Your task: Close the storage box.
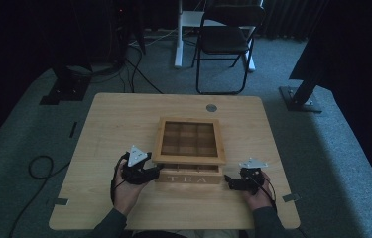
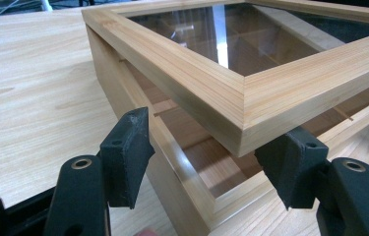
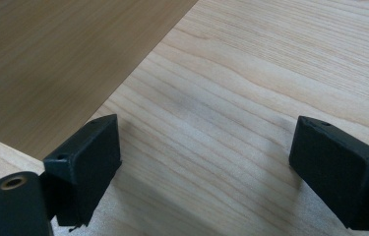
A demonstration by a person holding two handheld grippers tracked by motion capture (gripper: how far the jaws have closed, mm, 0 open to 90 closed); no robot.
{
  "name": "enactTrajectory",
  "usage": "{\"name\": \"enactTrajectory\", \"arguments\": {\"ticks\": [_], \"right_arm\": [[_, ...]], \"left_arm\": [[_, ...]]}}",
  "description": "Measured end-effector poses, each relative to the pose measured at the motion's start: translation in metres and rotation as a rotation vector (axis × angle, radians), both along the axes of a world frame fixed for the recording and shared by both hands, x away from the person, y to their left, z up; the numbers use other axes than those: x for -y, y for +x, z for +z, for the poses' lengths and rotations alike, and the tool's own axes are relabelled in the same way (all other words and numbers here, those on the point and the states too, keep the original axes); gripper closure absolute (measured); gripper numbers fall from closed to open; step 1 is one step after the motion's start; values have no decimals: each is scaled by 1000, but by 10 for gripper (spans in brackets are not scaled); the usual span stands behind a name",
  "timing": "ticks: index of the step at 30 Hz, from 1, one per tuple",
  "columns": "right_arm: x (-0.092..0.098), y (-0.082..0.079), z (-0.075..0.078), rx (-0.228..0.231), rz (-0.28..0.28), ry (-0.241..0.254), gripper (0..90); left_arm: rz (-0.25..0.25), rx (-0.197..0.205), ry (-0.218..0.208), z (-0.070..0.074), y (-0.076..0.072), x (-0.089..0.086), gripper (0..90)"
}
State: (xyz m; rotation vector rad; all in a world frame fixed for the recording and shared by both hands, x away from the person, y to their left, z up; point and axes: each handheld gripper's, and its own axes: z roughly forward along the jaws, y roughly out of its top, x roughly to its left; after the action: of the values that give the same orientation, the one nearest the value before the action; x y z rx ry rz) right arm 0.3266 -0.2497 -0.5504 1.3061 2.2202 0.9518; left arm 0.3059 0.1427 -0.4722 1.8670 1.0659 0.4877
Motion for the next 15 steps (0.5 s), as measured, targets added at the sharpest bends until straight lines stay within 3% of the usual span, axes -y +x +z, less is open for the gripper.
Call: {"name": "enactTrajectory", "arguments": {"ticks": [15], "right_arm": [[0, 0, 0, 0, 4, -1, 116]], "left_arm": [[6, -15, 20, -12, -5, 1, 378]]}}
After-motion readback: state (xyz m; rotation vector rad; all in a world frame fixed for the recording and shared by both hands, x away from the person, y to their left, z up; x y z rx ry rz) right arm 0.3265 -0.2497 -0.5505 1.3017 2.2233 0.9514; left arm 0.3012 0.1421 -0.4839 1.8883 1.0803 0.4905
